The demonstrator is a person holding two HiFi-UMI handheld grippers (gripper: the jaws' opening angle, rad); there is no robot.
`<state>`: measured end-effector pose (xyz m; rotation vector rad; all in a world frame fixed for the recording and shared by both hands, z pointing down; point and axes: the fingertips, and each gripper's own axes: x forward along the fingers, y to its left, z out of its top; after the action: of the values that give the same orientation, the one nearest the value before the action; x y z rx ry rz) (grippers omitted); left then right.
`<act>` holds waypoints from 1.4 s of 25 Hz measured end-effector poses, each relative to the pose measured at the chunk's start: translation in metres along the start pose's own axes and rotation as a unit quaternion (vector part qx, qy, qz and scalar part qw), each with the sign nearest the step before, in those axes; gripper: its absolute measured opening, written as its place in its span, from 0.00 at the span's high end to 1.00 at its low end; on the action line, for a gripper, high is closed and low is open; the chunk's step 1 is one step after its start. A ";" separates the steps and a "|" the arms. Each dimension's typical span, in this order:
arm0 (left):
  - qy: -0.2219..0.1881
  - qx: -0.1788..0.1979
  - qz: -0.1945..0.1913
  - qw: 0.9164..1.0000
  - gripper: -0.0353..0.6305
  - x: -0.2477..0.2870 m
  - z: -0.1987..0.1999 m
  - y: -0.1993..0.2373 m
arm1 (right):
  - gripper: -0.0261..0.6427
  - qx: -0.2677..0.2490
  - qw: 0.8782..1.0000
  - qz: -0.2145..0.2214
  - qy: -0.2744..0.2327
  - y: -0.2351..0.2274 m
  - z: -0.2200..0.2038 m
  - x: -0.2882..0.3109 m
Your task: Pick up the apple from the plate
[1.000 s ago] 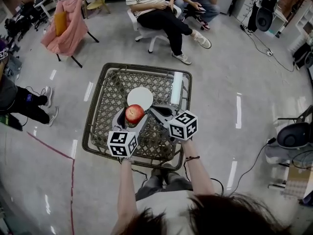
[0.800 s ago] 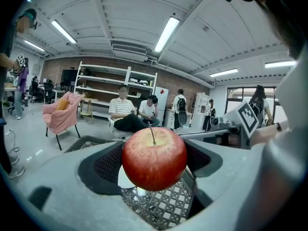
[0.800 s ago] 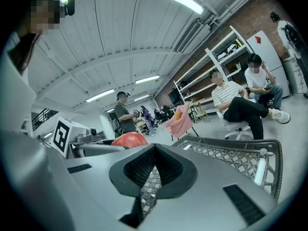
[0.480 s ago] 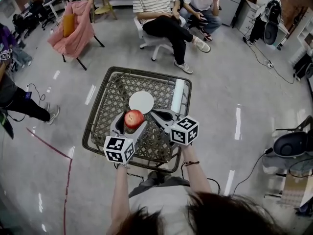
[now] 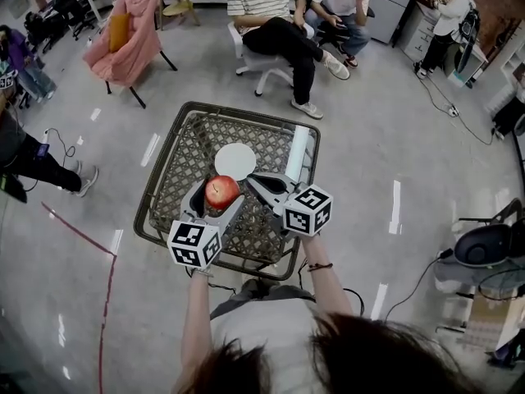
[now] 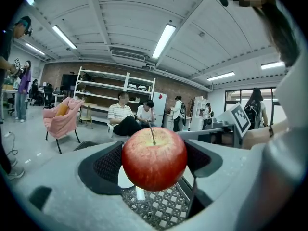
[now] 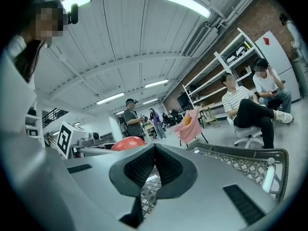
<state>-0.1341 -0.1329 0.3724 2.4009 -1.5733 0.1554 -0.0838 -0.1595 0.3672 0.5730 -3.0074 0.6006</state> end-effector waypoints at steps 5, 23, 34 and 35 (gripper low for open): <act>-0.008 0.001 0.002 1.000 0.33 -0.006 0.007 -0.002 | 0.95 -0.006 1.000 0.008 -0.006 0.007 0.006 -0.002; -0.019 0.001 0.017 1.000 0.33 -0.018 0.009 0.001 | 0.95 -0.021 0.999 0.026 -0.013 0.019 0.009 -0.004; -0.016 0.002 0.021 1.000 0.33 -0.019 0.009 -0.002 | 0.95 -0.025 0.999 0.030 -0.014 0.020 0.012 -0.010; -0.017 0.002 0.021 1.000 0.33 -0.019 0.009 -0.001 | 0.95 -0.026 0.999 0.031 -0.014 0.020 0.013 -0.009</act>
<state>-0.1412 -0.1185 0.3588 2.3870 -1.6401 0.1260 -0.0816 -0.1438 0.3473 0.4931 -3.0675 0.5189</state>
